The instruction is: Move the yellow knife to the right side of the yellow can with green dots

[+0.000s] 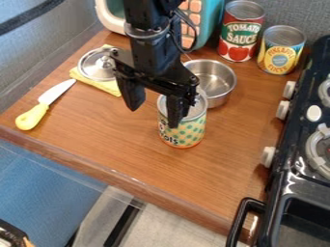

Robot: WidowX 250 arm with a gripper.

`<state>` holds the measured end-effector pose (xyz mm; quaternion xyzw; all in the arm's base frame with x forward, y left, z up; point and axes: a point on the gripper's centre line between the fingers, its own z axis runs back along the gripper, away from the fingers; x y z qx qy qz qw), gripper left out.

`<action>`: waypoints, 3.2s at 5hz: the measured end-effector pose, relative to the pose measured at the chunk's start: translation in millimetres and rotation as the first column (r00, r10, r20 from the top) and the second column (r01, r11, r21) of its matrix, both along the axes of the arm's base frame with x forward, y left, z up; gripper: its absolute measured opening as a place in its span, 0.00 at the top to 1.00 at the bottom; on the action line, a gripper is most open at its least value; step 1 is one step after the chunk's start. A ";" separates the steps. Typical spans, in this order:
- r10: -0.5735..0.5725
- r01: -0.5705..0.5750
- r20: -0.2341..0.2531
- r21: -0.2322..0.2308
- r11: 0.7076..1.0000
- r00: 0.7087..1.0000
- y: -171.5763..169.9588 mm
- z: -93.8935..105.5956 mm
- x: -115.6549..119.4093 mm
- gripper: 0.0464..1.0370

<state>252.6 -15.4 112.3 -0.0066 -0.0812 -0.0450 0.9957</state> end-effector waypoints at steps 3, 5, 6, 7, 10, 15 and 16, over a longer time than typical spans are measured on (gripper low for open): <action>0.118 -0.118 -0.004 0.002 0.993 0.993 67.0 -0.8 -1.1 0.04; 0.221 -0.220 -0.020 0.036 0.975 0.975 144.8 -28.5 3.9 0.04; 0.244 -0.243 0.004 0.068 0.968 0.970 173.5 -37.6 14.7 0.04; 0.271 -0.271 0.012 0.073 0.960 0.962 194.0 -37.1 8.7 0.04; 0.301 -0.293 -0.054 0.124 0.948 0.952 221.2 -64.3 -9.8 0.04; 0.341 -0.324 -0.111 0.152 0.934 0.933 223.1 -88.9 -21.1 0.66; 0.338 -0.321 -0.120 0.140 0.937 0.933 220.8 -89.2 -21.9 0.66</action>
